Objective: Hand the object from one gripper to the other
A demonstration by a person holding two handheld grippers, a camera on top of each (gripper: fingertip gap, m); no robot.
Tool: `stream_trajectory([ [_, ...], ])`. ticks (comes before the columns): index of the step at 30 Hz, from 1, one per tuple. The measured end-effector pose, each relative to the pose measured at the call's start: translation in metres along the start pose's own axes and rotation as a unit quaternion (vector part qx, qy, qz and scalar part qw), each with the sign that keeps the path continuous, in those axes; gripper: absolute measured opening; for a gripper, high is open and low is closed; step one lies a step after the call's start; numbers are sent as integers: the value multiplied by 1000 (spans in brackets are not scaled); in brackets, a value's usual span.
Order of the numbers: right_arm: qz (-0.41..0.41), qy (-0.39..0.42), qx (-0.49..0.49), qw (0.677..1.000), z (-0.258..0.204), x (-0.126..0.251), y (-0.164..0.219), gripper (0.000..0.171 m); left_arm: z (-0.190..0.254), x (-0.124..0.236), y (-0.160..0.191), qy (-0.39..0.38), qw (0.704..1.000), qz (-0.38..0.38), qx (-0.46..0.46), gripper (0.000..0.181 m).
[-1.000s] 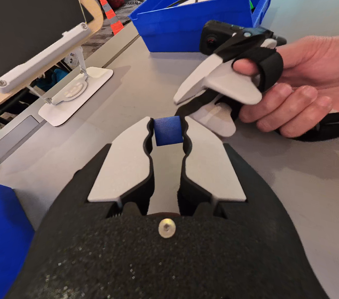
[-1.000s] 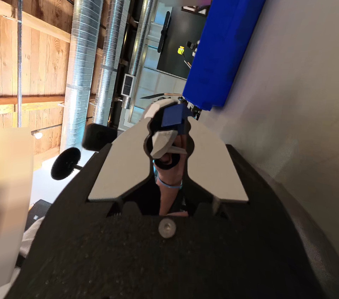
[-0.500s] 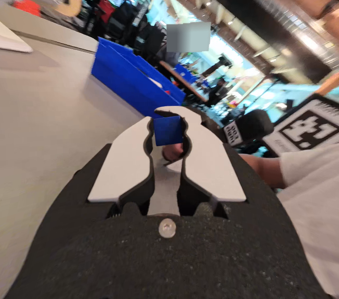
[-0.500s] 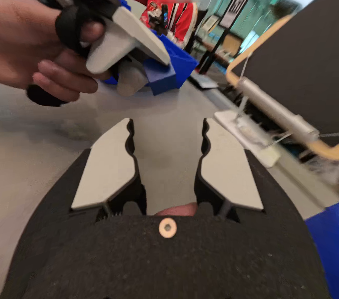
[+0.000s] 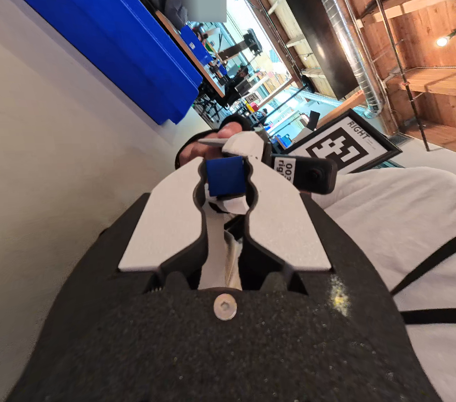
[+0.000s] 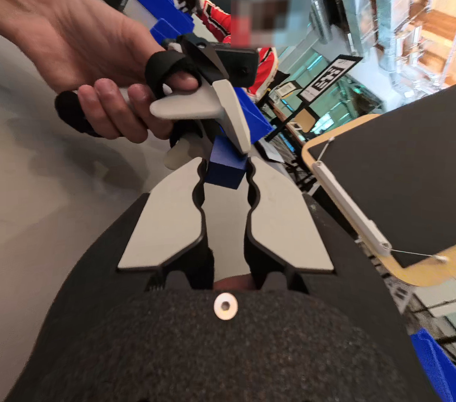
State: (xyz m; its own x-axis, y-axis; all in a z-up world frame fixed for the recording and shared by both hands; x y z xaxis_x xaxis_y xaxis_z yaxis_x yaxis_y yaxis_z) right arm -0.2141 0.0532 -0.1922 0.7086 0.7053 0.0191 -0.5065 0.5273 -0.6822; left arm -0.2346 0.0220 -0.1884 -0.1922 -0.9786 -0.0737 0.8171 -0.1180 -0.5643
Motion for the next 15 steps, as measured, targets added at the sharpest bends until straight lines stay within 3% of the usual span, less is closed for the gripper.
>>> stream_trajectory([
  [6,-25,-35,-30,999,0,-2,5,29,-5,4,0,-24,999,-13,-34,29],
  [9,-31,-27,-65,997,10,0,7,30,-3,17,-13,-73,992,28,-95,43],
  [12,-23,-1,-143,989,32,5,9,30,-13,39,-31,-185,966,64,-170,45],
  [15,-28,37,-206,977,59,11,18,30,-34,58,-41,-330,918,68,-210,43],
])
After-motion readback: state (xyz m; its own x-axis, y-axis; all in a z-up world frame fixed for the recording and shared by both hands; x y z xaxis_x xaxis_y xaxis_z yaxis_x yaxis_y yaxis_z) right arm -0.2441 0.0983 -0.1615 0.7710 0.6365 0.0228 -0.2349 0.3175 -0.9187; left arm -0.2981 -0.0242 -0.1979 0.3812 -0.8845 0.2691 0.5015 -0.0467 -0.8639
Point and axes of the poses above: each gripper's, where its closed fingertips meet, x back along the fingers, y out of its underside, z = x × y across the jaws, the point moved 3 cm from there along x, back along the fingers, and after that the axes turned 5 degrees about x, right-handed, at the moved point
